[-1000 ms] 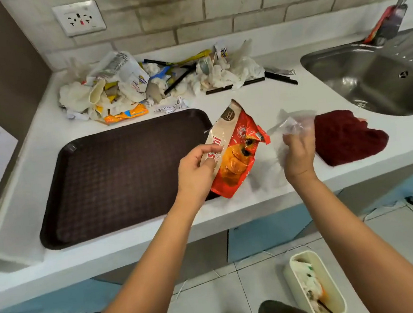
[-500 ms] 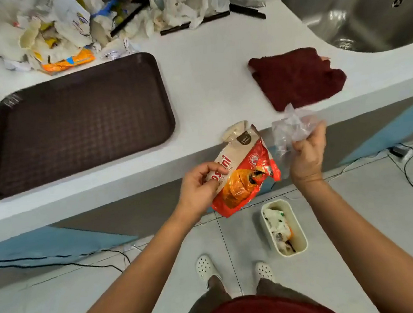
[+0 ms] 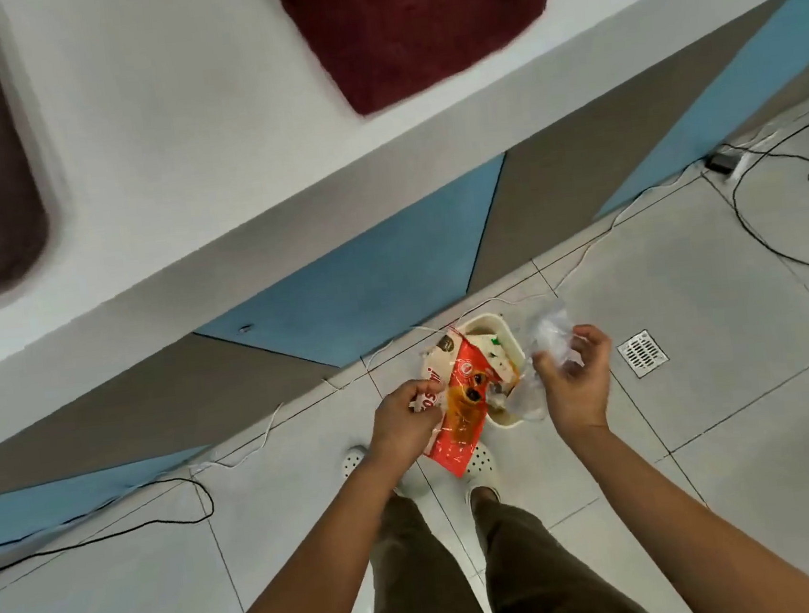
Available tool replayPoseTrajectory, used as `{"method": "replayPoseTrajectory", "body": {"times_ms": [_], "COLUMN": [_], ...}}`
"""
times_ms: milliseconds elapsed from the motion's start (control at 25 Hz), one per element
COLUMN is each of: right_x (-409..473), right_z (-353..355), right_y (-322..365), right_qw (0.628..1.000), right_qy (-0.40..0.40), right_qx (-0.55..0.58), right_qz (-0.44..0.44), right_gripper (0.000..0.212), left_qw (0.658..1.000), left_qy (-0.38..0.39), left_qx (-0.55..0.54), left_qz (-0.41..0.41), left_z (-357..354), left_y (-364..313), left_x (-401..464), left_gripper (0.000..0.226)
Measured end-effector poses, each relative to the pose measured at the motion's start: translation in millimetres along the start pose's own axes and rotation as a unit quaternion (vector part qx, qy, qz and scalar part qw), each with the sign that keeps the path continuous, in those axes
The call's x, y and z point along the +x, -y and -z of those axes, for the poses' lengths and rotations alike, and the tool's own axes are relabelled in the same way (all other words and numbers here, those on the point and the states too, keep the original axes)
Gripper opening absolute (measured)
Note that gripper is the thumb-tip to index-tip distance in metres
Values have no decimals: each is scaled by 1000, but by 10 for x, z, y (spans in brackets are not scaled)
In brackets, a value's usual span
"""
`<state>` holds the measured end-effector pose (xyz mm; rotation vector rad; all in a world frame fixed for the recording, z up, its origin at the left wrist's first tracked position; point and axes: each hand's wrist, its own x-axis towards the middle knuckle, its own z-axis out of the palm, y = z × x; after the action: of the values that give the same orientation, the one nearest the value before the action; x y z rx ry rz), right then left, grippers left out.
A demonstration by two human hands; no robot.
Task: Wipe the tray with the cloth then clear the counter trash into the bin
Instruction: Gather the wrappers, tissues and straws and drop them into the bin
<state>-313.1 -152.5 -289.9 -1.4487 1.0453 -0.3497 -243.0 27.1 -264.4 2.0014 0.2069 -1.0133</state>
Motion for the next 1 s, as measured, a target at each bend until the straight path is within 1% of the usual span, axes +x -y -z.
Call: {"method": "replayPoseTrajectory", "body": {"times_ms": [120,200,320,400,480,600,680,760,840,920,1000], "right_x": [145,229,361,466,599,790,894,996,1123,1271,1410], "right_z": [35,24,-16,-54,-81,-132,-186,-258,-345,-442,-533], "right_y": [-614,-923,-1365,-1621,-1866,-2121,-2270,-2411,-2525,-2647,-2810], "right_qw": [999,996,986,980,971,947,935,929,934,934,922], "right_qy": [-15,8,51,56,47,60,61,58,46,29,27], "right_qx": [-2,-40,-107,-126,-144,-184,-184,-189,-185,-188,-208], "right_qz": [-47,-78,-116,-146,-184,-255,-298,-312,-303,-302,-327], "right_gripper": [50,44,35,32,32,40,40,41,43,45,45], "left_qw": [999,998,994,990,985,977,974,976,978,976,972], "left_qy": [5,4,13,32,53,75,82,85,87,97,103], "left_qx": [18,34,87,121,156,198,208,196,181,190,207], "left_qz": [33,52,58,59,50,29,30,39,48,43,36], "left_z": [-259,-388,-608,-741,-866,-1011,-1084,-1145,-1207,-1290,-1388], "left_y": [172,279,466,556,626,679,719,743,737,742,776], "left_x": [425,670,1063,1300,1486,1707,1842,1986,2145,2336,2561], "left_gripper": [25,25,26,31,33,34,33,35,37,39,39]}}
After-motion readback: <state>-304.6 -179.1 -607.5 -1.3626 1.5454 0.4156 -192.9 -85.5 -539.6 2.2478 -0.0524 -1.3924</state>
